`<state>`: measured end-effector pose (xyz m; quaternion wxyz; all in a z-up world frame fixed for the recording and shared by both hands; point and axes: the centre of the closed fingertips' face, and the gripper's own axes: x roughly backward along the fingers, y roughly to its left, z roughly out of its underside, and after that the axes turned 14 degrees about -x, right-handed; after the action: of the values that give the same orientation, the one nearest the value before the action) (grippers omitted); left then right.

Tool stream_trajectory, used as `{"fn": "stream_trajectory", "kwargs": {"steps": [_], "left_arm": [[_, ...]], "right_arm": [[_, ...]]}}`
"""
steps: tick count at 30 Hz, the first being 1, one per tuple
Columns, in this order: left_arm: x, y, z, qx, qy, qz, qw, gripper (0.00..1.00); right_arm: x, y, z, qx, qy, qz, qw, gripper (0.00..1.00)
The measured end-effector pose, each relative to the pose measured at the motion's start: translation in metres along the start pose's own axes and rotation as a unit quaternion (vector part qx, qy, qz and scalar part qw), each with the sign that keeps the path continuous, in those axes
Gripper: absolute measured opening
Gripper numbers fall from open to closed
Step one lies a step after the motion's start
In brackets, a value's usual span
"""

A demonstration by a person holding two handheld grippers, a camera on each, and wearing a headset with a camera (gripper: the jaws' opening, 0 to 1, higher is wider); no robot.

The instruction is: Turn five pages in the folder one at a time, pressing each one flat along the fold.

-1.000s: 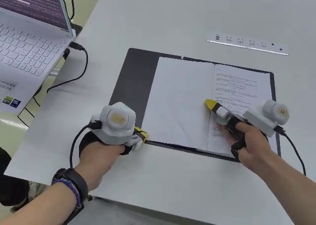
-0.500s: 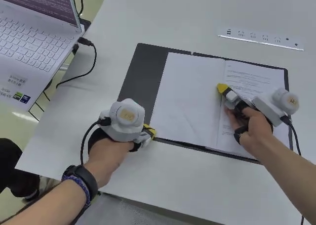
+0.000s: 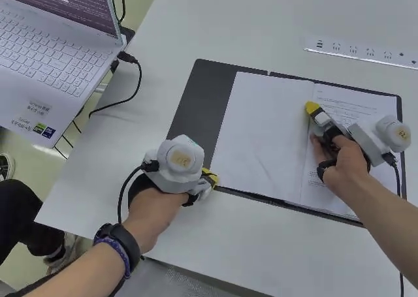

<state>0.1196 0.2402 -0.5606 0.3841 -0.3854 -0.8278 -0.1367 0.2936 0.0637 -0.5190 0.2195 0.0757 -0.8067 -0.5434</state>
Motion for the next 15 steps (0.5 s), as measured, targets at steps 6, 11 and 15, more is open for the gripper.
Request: {"fn": "stream_trajectory", "kwargs": {"steps": [6, 11, 15], "left_arm": [[0.000, 0.000, 0.000, -0.005, -0.001, 0.001, 1.0000, 0.00], [0.000, 0.000, 0.000, -0.006, -0.003, -0.003, 1.0000, 0.00], [0.000, 0.000, 0.000, -0.009, -0.002, -0.001, 1.0000, 0.00]], "right_arm": [[-0.012, 0.000, -0.012, -0.008, -0.014, 0.001, 0.9999, 0.00], [-0.026, -0.002, -0.025, -0.022, -0.032, 0.007, 0.9992, 0.00], [-0.041, -0.007, -0.035, -0.043, -0.031, 0.009, 0.9985, 0.00]]}}
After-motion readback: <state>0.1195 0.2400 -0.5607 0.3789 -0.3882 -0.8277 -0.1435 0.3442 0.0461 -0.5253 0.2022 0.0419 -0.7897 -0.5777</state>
